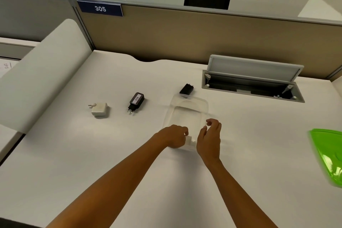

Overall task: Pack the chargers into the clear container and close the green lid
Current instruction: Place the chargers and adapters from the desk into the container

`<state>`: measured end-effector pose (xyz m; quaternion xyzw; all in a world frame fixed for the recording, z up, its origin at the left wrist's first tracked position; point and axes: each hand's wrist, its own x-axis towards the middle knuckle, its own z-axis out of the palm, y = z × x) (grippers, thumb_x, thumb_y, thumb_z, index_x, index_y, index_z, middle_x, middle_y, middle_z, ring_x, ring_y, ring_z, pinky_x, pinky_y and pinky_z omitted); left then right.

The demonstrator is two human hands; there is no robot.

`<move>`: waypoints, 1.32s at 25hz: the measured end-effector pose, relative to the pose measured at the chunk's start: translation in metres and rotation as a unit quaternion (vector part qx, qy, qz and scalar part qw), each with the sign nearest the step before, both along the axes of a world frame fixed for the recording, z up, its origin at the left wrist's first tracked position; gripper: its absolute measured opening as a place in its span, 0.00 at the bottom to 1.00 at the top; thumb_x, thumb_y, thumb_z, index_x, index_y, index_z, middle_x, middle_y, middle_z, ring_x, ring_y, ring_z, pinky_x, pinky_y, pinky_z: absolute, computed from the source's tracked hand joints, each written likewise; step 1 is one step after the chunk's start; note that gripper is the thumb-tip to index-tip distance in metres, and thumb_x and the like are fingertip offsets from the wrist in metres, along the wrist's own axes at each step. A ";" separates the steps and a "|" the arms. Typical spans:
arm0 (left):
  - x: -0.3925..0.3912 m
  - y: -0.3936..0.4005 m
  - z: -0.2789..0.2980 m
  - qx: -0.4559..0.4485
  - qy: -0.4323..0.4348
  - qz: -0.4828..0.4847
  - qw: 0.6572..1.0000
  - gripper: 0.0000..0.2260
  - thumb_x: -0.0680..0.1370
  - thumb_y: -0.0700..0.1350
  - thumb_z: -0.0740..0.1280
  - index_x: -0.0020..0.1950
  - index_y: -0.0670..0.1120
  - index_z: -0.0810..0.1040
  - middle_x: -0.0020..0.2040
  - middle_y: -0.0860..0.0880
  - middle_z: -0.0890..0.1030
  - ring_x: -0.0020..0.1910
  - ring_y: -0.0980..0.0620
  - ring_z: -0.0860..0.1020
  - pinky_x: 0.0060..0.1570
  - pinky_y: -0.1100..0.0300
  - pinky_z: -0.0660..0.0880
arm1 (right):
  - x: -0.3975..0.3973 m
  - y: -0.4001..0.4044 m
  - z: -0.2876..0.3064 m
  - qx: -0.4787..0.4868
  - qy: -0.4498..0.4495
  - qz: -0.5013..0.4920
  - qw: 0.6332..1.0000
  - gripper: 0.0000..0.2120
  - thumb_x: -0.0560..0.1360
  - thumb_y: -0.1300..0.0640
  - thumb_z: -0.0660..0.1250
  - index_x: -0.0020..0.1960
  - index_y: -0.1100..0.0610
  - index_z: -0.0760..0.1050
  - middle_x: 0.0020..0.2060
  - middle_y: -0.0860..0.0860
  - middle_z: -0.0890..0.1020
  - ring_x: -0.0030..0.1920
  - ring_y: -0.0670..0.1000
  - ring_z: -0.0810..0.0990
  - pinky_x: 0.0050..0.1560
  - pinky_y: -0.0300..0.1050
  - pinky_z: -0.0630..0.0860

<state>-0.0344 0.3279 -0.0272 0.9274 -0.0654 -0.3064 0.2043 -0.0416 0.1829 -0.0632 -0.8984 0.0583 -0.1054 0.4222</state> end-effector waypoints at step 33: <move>-0.046 0.126 -0.111 0.066 -0.296 0.253 0.919 0.27 0.81 0.56 0.54 0.79 0.48 0.60 0.80 0.50 0.59 0.80 0.53 0.52 0.79 0.50 0.49 | 0.249 0.085 -0.001 -0.160 0.334 0.130 0.920 0.40 0.68 0.43 0.73 0.71 0.60 0.62 0.66 0.58 0.73 0.64 0.59 0.73 0.52 0.49 0.72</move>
